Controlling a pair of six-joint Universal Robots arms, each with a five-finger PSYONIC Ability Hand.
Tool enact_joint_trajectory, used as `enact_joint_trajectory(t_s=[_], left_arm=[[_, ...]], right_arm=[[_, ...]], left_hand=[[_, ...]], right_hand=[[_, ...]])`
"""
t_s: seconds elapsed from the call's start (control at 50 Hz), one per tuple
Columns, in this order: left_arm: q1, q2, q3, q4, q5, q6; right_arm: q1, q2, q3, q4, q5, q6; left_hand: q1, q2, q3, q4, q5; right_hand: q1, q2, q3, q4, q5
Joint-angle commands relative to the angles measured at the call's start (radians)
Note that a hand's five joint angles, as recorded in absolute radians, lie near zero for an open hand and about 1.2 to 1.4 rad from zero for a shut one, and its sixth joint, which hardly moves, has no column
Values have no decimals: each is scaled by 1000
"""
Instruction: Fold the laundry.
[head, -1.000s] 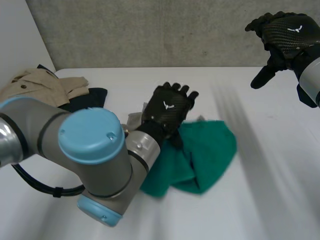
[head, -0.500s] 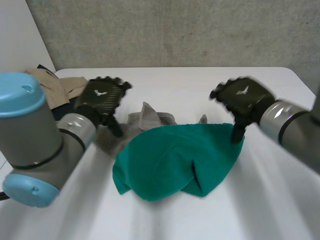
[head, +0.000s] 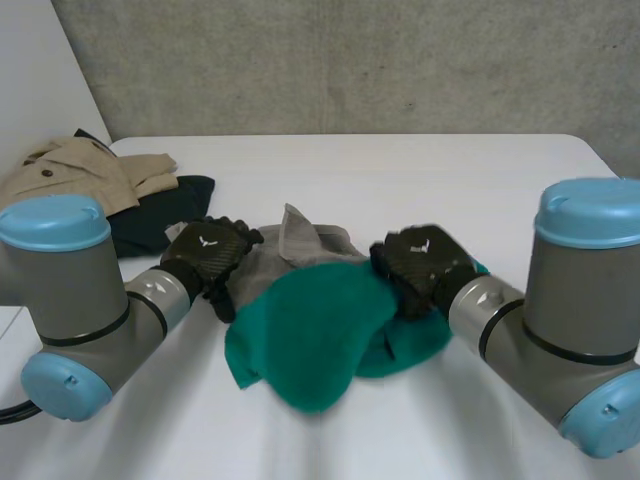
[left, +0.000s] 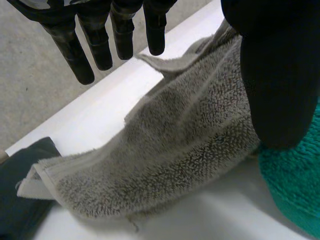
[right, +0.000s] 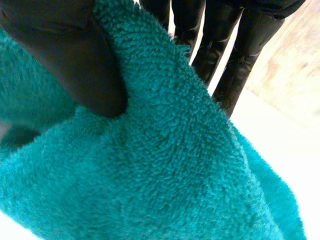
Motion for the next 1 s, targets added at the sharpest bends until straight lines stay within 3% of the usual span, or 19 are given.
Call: enact_joint_trajectory(t_s=[0.02, 0.22, 0.42, 0.68, 0.88, 0.92, 0.94, 0.96, 1.0], left_arm=[[-3, 50, -1, 4, -4, -5], [-11, 94, -1, 10, -4, -8], [-94, 82, -1, 48, -3, -24], [-175, -63, 98, 64, 57, -288], [-229, -188, 184, 53, 169, -357], [-239, -214, 216, 53, 169, -391], [-241, -226, 233, 53, 167, -405], [-238, -241, 256, 55, 163, -422], [-233, -252, 278, 53, 152, -437]], right_arm=[[-7, -151, -17, -21, -6, -4], [-18, -274, -137, 3, -3, -10], [-47, -314, -183, 43, -11, -5], [-41, -313, -168, 43, -11, 1], [-38, -314, -166, 43, -9, 2], [-38, -314, -163, 45, -9, 2], [-44, -313, -157, 45, -8, 2], [-47, -314, -154, 46, -8, 2], [-53, -314, -146, 49, -9, 1]], left_hand=[[55, 55, 58, 54, 52], [46, 46, 49, 45, 43], [-4, -4, -1, -5, -7], [-36, -36, -33, -37, -39], [-25, -25, -21, -26, -27], [115, 115, 119, 115, 113], [378, 378, 381, 377, 375], [825, 825, 828, 824, 823], [1148, 1148, 1151, 1147, 1146]], right_hand=[[468, 227, 235, 220, 279], [468, 227, 235, 220, 279], [468, 227, 235, 220, 279], [468, 227, 235, 220, 279], [468, 227, 235, 220, 279], [468, 227, 235, 220, 279], [468, 227, 235, 220, 279], [468, 227, 235, 220, 279], [183, -58, -50, -65, -6]])
